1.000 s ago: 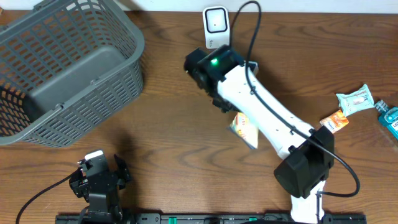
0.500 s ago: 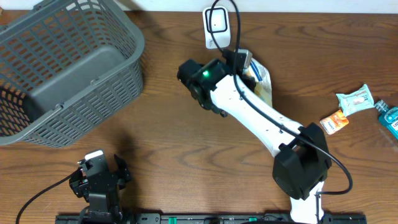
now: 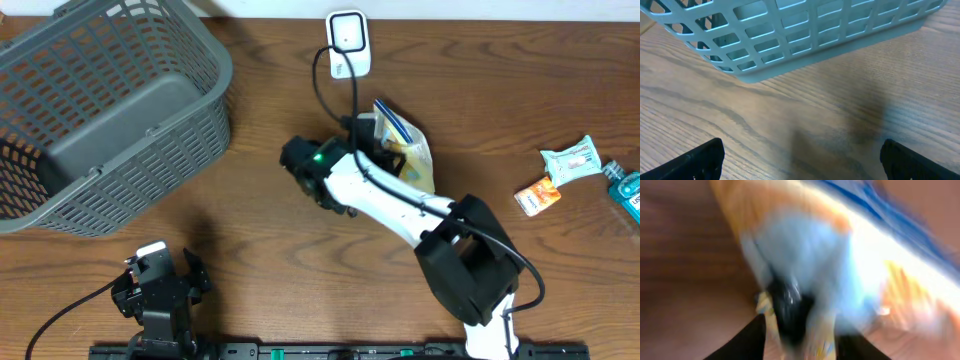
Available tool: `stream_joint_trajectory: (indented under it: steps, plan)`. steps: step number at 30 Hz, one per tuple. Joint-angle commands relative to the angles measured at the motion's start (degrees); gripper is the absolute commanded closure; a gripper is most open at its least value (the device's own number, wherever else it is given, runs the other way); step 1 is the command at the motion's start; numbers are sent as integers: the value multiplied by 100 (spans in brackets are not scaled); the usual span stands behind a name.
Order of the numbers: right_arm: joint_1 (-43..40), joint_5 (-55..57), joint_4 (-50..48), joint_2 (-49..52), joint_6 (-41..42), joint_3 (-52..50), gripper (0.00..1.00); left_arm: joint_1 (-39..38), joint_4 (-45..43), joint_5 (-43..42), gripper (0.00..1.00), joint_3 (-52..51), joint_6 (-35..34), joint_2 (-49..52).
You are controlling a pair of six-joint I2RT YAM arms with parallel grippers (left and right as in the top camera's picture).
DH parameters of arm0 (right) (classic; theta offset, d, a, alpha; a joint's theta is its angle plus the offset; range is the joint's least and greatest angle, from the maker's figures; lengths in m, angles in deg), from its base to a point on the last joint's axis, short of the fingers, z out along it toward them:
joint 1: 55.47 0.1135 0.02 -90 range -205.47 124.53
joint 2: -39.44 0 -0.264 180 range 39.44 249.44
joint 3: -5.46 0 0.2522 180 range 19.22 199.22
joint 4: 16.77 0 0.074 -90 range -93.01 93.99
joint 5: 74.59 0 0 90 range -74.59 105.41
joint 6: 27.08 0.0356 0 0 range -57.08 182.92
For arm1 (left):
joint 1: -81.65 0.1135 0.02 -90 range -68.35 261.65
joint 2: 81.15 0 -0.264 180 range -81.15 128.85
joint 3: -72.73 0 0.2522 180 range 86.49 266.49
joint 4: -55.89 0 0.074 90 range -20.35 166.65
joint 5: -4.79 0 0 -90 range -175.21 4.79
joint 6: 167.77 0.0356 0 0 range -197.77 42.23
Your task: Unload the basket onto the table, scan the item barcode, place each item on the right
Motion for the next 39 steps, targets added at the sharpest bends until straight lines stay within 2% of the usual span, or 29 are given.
stream_joint_trajectory:
  steps: [1, 6, 10, 13, 14, 15, 18, 24, 26, 30, 35, 39]
  plan:
    - [197, -955, -153, -39, -13, -4, 57, -13, 249, 31, 0, -111, -50, -33]
    - [358, -1738, -457, -39, -13, -4, 52, -13, 249, 31, 0, -111, -52, -33]
    - [391, -1766, -535, -39, -15, -2, 42, -13, 249, 31, 0, -109, -50, -33]
    - [385, -1853, -463, -52, -55, 94, 40, -13, 249, 31, 0, -109, -50, -33]
    - [380, -1864, -391, -74, -50, 151, 43, -13, 249, 31, 0, -109, -50, -33]
    - [372, -1873, -339, -85, -52, 216, 50, -13, 249, 31, 0, -111, -50, -33]
    - [293, -1856, -205, -175, -52, 433, 76, -13, 249, 31, 0, -111, -50, -33]
    - [-144, -1497, -240, -243, 39, 514, 84, -13, 249, 31, 0, -111, -50, -33]
    - [-431, -1515, -328, -243, 144, 514, 99, -13, 249, 31, 0, -109, -52, -33]
    - [-1099, -1766, -815, -243, -33, 520, 99, -13, 249, 31, 0, -111, -50, -33]
    - [-2028, -3545, -2096, -197, -1773, 520, 99, -13, 249, 31, 0, -111, -50, -33]
    - [-2498, -3703, -2109, 37, -1808, 498, 99, -13, 249, 31, 0, -109, -50, -33]
